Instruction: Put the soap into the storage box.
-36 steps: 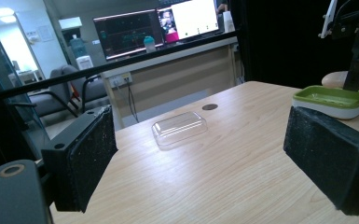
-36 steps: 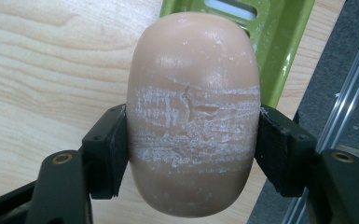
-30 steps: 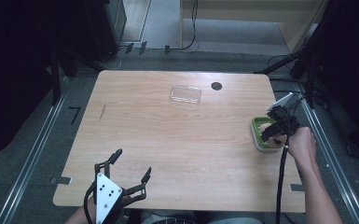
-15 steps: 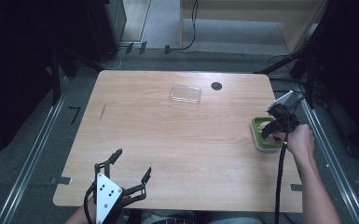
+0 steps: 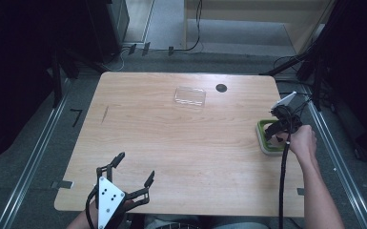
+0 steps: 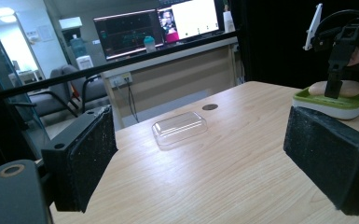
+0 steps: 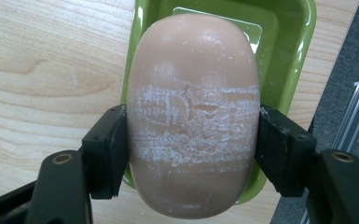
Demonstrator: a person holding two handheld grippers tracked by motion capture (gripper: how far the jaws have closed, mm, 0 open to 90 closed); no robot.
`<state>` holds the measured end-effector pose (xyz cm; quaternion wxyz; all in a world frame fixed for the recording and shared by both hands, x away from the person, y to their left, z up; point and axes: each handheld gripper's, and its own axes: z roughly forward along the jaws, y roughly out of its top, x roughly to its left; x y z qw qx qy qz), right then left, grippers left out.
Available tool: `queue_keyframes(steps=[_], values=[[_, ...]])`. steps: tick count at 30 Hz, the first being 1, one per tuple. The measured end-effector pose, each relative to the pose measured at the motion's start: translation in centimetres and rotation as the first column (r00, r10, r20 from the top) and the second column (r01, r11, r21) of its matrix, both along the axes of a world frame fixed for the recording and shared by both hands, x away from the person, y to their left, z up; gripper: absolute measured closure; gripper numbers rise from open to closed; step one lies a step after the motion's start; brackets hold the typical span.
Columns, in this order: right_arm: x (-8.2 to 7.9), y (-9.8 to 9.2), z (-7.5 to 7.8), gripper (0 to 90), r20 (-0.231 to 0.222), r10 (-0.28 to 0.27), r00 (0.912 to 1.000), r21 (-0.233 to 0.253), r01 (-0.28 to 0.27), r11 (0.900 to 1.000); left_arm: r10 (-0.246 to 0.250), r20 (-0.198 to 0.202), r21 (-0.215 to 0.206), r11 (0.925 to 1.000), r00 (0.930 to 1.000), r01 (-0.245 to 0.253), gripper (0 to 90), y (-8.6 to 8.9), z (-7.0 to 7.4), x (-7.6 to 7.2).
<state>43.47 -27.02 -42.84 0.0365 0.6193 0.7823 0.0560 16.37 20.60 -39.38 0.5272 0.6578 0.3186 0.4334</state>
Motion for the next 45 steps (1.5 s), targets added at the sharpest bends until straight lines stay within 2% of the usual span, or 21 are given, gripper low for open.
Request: queue_keyframes(steps=[13, 20, 41, 45], values=[[1.0, -0.3, -0.9, 33.7, -0.023, -0.028, 0.9993, 0.007, 0.028, 1.000, 0.002, -0.003, 0.003, 1.0000, 1.0000, -0.002, 9.9, 0.0, 0.0, 0.0], [1.3, 0.0, -1.2, 33.7, -0.028, -0.038, 0.9989, -0.005, 0.038, 0.999, 0.001, -0.002, 0.004, 1.0000, 1.0000, -0.001, 9.9, 0.1, 0.0, 0.0], [1.6, -0.2, -1.6, 33.6, -0.041, -0.067, 0.9969, -0.002, 0.067, 0.998, 0.001, -0.004, 0.006, 1.0000, 1.0000, -0.001, 9.9, 0.0, 0.0, 0.0], [1.6, -0.3, -1.7, 33.5, -0.046, -0.069, 0.9965, 0.010, 0.070, 0.998, 0.000, -0.003, 0.004, 1.0000, 1.0000, 0.000, 9.9, 0.1, 0.0, 0.0]])
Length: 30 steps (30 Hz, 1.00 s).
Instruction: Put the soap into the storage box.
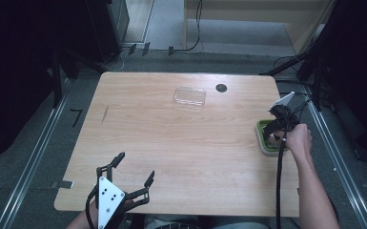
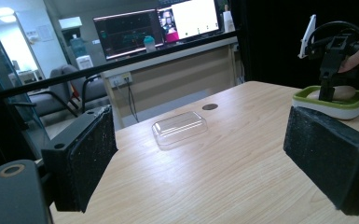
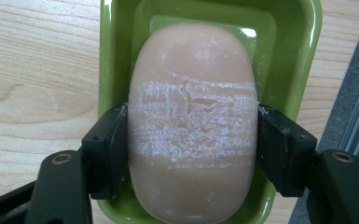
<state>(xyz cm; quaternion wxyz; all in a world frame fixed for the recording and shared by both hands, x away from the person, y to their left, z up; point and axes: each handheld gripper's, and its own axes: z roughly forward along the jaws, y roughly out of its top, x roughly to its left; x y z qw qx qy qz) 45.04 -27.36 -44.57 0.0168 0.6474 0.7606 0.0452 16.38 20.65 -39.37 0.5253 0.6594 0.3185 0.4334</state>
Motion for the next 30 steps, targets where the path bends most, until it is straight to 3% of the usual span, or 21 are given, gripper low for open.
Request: queue_keyframes(steps=[12, 17, 30], values=[[0.0, -0.2, -0.1, 34.1, -0.008, -0.004, 1.0000, 0.002, 0.004, 1.000, -0.002, 0.000, 0.004, 1.0000, 1.0000, 0.002, 9.9, -0.1, 0.0, 0.1], [-0.3, -0.3, 0.4, 35.3, 0.016, -0.005, 0.9999, -0.002, 0.005, 1.000, -0.002, -0.002, 0.007, 1.0000, 1.0000, 0.002, 9.9, -0.3, 0.0, 0.2], [-1.0, 0.2, 1.3, 31.4, 0.028, 0.020, 0.9994, 0.002, -0.020, 1.000, 0.005, -0.005, 0.009, 0.9999, 1.0000, -0.005, 9.9, -0.1, 0.0, 0.2]])
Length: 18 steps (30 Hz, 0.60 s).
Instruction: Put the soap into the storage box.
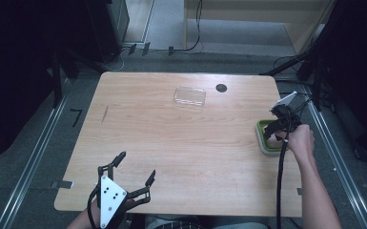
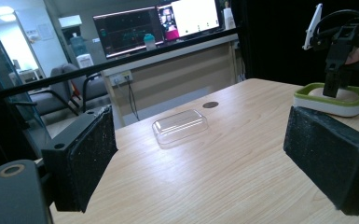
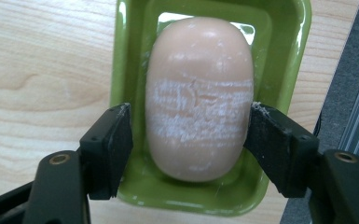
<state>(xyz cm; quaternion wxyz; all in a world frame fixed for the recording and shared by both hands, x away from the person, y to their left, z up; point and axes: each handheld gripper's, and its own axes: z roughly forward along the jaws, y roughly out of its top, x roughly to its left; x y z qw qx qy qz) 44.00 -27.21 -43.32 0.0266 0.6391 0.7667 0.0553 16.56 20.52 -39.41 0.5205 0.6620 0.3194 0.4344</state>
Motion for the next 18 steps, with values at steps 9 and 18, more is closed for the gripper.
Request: queue_keyframes(steps=[9, 18], values=[[-2.0, 0.8, 1.2, 22.2, 0.010, 0.051, 0.9987, -0.019, -0.051, 0.999, 0.000, 0.005, -0.005, 1.0000, 1.0000, 0.000, 9.9, 0.3, 0.0, -0.3], [-4.3, 1.7, 2.1, 14.5, 0.032, 0.109, 0.9936, -0.022, -0.108, 0.994, -0.005, 0.009, 0.002, 1.0000, 0.9999, 0.005, 9.9, 0.1, 0.1, -0.4]])
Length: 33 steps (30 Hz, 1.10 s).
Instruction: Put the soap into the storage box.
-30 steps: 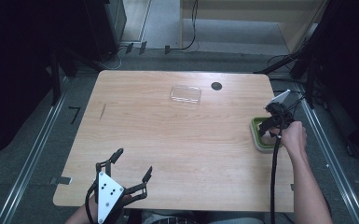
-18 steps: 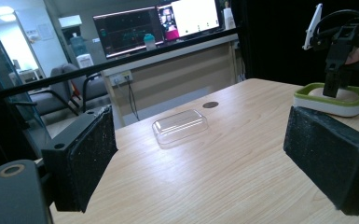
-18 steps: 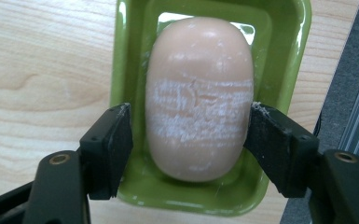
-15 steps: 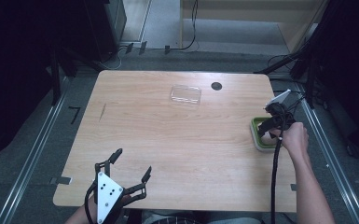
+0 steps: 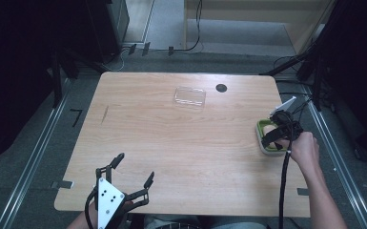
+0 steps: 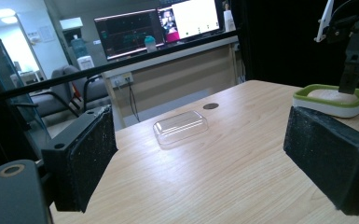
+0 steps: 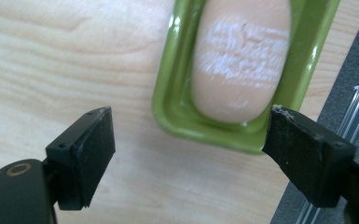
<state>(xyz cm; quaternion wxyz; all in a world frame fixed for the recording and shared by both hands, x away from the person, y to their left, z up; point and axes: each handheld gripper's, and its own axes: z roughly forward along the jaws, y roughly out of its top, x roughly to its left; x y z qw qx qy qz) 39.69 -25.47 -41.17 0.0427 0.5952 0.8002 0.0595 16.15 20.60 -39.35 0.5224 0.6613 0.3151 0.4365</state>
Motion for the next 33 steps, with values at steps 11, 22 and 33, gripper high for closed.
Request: queue_keyframes(steps=[11, 22, 33], values=[[-3.2, 0.9, 0.4, 13.3, 0.001, 0.070, 0.9976, -0.004, -0.070, 0.998, -0.007, -0.002, 0.004, 1.0000, 1.0000, 0.007, 9.9, -0.1, 0.0, 0.2], [-6.0, 1.7, 0.0, 11.1, -0.006, 0.125, 0.9921, -0.005, -0.125, 0.992, -0.008, -0.003, 0.005, 1.0000, 1.0000, 0.008, 9.9, -0.2, 0.0, 0.2], [-8.8, 2.2, -0.6, 10.4, -0.018, 0.162, 0.9866, -0.015, -0.163, 0.987, -0.007, -0.009, 0.006, 1.0000, 0.9999, 0.007, 9.9, -0.2, 0.0, 0.2]])
